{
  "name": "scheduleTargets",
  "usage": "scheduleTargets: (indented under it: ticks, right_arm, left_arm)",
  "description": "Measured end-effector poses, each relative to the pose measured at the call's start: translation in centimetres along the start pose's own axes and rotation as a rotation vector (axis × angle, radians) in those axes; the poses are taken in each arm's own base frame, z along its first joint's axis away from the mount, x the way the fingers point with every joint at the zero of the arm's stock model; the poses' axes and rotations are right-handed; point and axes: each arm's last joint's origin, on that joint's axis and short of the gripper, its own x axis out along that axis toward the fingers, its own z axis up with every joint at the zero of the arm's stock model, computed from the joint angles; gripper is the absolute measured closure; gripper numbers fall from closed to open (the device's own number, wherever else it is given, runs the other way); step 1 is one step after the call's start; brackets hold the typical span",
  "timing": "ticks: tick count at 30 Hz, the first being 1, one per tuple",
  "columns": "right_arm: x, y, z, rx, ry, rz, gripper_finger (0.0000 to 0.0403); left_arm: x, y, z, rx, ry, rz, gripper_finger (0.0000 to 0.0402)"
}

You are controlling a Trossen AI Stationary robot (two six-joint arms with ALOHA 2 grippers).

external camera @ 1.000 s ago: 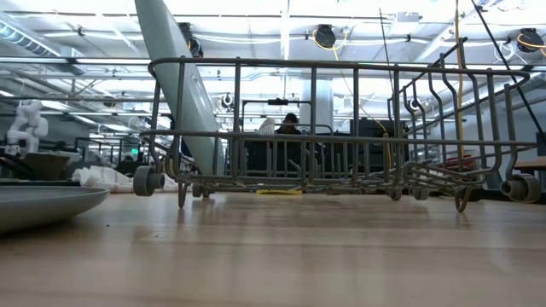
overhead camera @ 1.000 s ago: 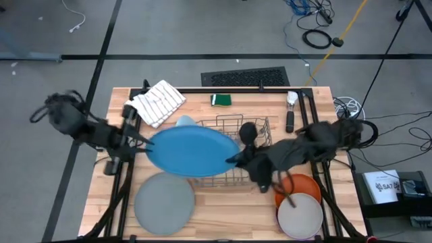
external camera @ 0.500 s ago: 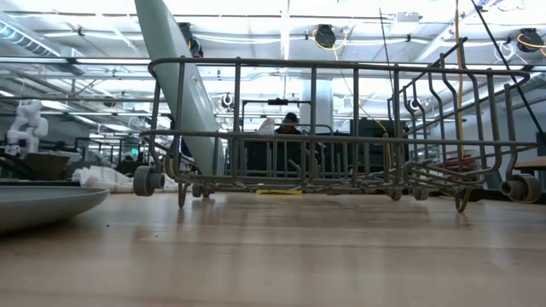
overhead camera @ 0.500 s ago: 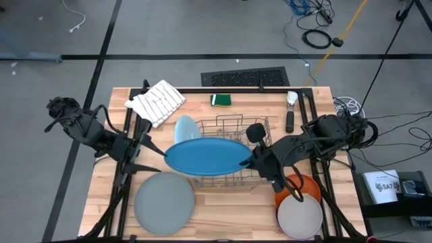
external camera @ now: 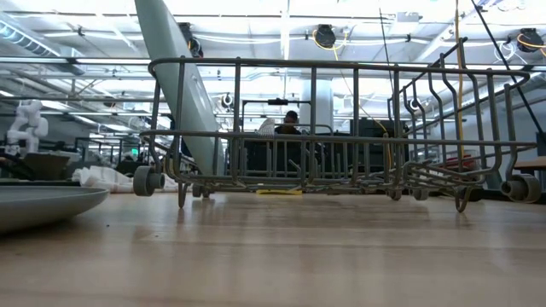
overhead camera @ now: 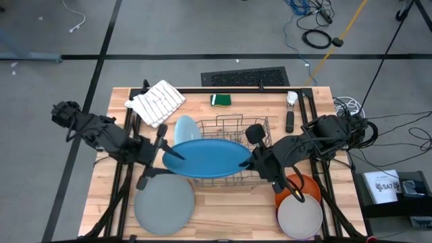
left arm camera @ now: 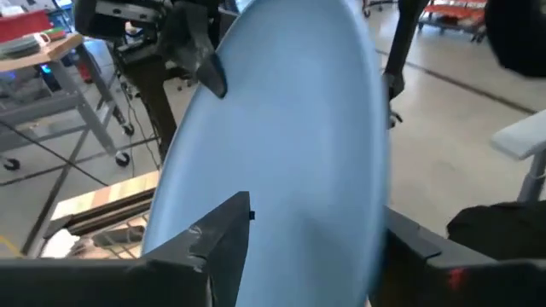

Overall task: Sort dishes
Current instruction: Put the blue plate into the dish rack

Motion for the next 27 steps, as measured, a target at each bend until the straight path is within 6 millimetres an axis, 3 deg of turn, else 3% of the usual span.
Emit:
scheduleTargets:
  ticks: [3,9,16,23,27]
  right_arm:
    - [0.0,0.0,0.0,-0.003,0.001,-0.001,0.0398]
    - [-0.2,0.0,0.0,0.021,-0.006,0.004,0.0394]
    - [-1.3,0.2,0.3,0.043,-0.049,-0.003,0.036]
    - [-4.3,0.2,0.6,0.093,-0.142,-0.075,0.0278]
    - [-4.8,0.5,0.6,0.094,-0.134,-0.109,0.0234]
  left_arm:
    - [0.5,0.1,-0.3,0.022,0.03,0.011,0.0259]
    - [0.7,0.3,-0.3,0.083,0.034,0.026,0.0382]
    - [0.7,0.3,-0.2,0.056,0.019,0.031,0.0389]
    - [0.9,0.2,-0.6,0.053,0.048,-0.004,0.0389]
    - [0.8,0.2,-0.4,0.034,0.032,-0.003,0.0389]
